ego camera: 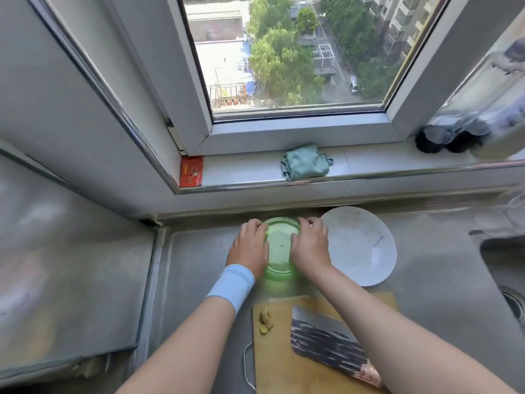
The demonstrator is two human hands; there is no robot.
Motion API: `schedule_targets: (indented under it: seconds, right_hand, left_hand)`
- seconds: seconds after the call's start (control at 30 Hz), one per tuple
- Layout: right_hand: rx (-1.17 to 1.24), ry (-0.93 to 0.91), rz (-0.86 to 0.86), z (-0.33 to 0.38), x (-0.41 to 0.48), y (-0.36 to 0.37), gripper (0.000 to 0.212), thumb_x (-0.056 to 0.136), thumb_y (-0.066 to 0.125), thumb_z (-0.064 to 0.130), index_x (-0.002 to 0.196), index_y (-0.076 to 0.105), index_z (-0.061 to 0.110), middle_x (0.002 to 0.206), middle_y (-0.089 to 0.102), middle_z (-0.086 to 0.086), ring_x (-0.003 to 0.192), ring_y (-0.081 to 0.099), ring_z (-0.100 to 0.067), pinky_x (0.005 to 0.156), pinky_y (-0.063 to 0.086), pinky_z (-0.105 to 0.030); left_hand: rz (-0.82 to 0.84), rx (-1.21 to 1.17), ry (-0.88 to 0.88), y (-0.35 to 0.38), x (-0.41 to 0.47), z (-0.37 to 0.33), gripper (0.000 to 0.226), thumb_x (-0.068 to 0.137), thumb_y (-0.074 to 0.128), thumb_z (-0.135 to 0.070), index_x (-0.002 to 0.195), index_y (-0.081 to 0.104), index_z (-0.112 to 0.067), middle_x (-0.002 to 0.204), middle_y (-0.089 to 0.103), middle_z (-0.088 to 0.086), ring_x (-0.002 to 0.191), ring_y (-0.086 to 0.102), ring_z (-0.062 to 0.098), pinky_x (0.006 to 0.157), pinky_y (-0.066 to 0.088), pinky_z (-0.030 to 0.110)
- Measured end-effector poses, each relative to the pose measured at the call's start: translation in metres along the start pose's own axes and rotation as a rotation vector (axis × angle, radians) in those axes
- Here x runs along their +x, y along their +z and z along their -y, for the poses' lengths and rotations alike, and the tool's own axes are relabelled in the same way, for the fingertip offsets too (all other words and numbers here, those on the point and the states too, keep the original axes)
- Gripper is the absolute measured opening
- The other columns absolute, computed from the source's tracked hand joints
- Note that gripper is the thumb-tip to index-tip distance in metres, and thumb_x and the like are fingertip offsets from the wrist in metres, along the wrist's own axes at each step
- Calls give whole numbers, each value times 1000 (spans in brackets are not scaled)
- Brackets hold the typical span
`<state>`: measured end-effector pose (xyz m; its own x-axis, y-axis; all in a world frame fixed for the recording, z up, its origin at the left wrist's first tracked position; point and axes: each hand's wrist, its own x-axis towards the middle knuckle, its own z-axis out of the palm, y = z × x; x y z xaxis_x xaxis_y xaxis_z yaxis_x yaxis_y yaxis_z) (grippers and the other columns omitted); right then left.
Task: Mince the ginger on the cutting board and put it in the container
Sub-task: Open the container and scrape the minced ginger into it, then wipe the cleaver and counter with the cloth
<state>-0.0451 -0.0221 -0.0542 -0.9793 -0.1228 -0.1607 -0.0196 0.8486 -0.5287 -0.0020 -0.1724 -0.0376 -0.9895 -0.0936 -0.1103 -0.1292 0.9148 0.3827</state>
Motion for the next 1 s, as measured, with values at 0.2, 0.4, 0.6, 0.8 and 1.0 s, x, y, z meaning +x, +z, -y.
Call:
schedule_targets:
  seconds: [0.2, 0.4, 0.6, 0.8, 1.0]
  right_hand:
    - [30, -112, 92, -4, -6, 9, 56, 102, 45, 19, 154, 29, 6, 152, 35, -15, 137, 35, -33, 113, 29, -39]
    - [-197, -218, 35, -11, -8, 23, 76, 95, 26, 49, 156, 24, 4, 160, 28, -18, 149, 25, -32, 123, 20, -43]
    - [-314, -187, 64, -8, -3, 26, 79, 94, 25, 53, 156, 24, 5, 160, 28, -18, 148, 26, -34, 122, 19, -49]
    - [-141, -188, 98, -7, -7, 3, 81, 93, 15, 59, 158, 20, 10, 165, 14, -13, 153, 8, -28, 124, 6, -44]
    - [-81, -181, -21, -68, -92, -47, 13, 87, 56, 16, 96, 64, 21, 94, 56, 6, 95, 56, -24, 83, 43, -36]
  left_hand:
    - [-54, 35, -20, 18, 1, 1, 48, 100, 42, -32, 145, 43, -15, 135, 43, 3, 124, 38, 22, 99, 40, 36]
    - [-152, 13, -14, 36, -2, 11, 57, 90, 33, -38, 138, 53, -14, 127, 50, 5, 113, 40, 22, 96, 47, 41]
    - [-151, 91, 7, 40, 7, 18, 57, 89, 35, -38, 136, 54, -14, 125, 50, 5, 114, 39, 23, 102, 31, 36]
    - [-114, 110, 7, 29, 2, 13, 58, 94, 34, -42, 142, 49, -13, 131, 52, 8, 121, 36, 25, 107, 34, 41]
    - [-107, -142, 64, 19, -70, 6, 48, 99, 39, -33, 143, 45, -15, 133, 47, 3, 122, 36, 20, 108, 32, 37]
